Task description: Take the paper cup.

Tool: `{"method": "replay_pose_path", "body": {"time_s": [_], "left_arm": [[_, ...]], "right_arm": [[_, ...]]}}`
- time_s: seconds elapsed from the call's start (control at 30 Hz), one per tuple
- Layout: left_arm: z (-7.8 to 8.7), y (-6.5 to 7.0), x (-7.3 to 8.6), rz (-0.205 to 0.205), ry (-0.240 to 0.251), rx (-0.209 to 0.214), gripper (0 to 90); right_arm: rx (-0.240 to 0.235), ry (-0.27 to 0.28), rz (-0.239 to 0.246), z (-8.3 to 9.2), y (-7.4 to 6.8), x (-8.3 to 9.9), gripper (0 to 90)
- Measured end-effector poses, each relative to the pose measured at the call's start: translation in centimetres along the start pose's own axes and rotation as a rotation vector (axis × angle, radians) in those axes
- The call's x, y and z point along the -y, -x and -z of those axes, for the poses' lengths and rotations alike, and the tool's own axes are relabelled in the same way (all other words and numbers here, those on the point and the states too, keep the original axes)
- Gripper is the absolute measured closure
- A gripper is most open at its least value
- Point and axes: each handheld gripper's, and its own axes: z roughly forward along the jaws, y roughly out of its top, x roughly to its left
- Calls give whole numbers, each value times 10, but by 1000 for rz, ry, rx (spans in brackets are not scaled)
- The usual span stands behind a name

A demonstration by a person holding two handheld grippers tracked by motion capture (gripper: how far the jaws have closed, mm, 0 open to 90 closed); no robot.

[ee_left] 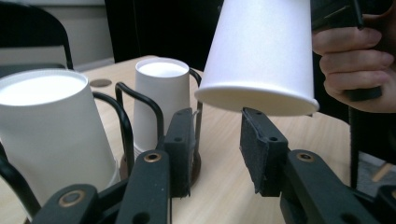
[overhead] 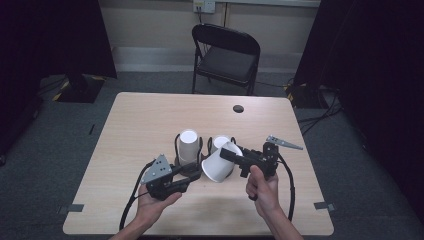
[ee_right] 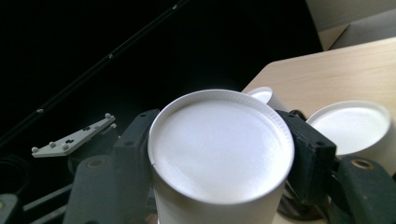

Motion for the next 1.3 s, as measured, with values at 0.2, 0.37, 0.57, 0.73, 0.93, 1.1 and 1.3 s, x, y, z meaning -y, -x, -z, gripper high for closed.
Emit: {"method": "replay_pose_path", "body": {"time_s": [0.2, 0.37, 0.57, 0.73, 0.93, 1.1, 1.3], "left_arm": [[-2, 3, 3, -21, 54, -16, 648], [-5, 4, 7, -31, 64, -21, 601], [-8, 7, 8, -36, 78, -26, 614], [-8, 10, 8, -29, 120, -33, 647], [-7, 13, 6, -22, 174, -57, 679], [-4, 15, 7, -12, 172, -68, 729], [0, 13, 3, -7, 153, -58, 802]], "right_arm": [[-50, -6, -52, -4, -3, 4, 356], [-69, -23, -66, -8, -6, 6, 356], [-93, -44, -84, -15, -9, 12, 355], [-123, -62, -110, -21, -11, 15, 355], [-162, -80, -138, -26, -14, 17, 354], [-177, -91, -151, -29, -12, 19, 349], [-175, -107, -114, -31, -12, 21, 318]]}}
